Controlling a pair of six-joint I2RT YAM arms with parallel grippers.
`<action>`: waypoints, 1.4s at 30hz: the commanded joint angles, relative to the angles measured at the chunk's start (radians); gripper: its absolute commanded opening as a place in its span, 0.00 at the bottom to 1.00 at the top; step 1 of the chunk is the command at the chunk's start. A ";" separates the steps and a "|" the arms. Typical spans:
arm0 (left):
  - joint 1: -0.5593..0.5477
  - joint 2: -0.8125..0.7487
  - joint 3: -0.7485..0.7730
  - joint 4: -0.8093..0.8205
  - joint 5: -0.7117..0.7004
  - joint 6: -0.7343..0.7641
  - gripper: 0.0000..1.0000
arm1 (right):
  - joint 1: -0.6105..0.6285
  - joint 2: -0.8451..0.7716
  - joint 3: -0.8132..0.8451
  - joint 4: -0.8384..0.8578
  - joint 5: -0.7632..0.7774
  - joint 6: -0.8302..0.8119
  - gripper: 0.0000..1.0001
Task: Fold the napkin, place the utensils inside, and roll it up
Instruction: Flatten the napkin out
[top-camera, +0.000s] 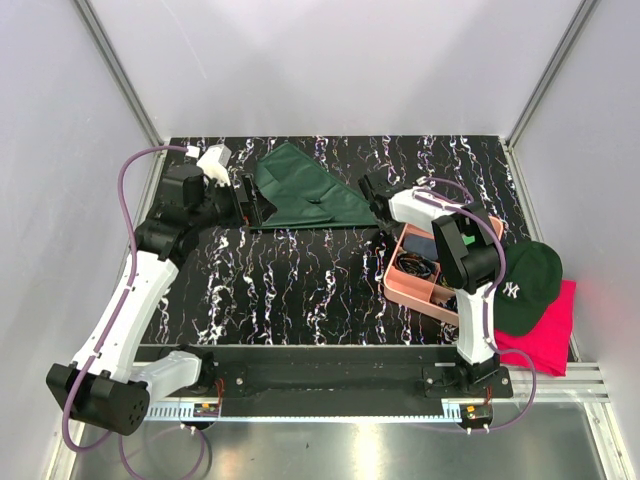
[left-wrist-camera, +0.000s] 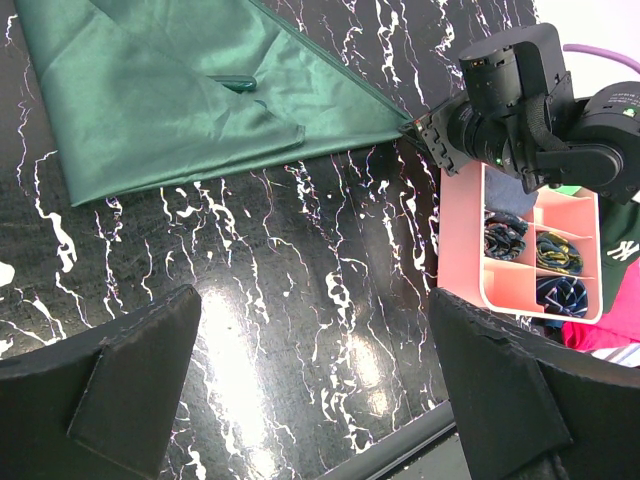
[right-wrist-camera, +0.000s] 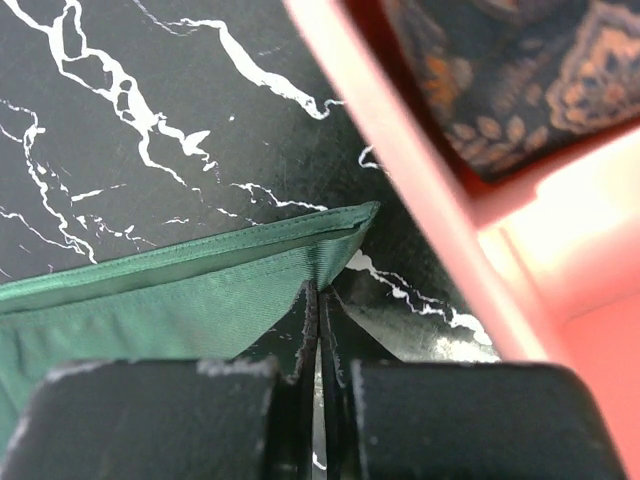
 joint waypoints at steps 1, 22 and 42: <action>0.011 -0.021 -0.008 0.055 0.019 -0.005 0.99 | 0.029 -0.015 0.018 0.057 0.086 -0.145 0.00; 0.054 0.019 -0.024 0.067 0.045 -0.026 0.99 | 0.244 0.076 0.251 0.660 -0.263 -0.644 0.00; 0.107 0.044 -0.050 0.107 0.120 -0.060 0.99 | 0.321 0.246 0.407 0.737 -0.527 -0.687 0.00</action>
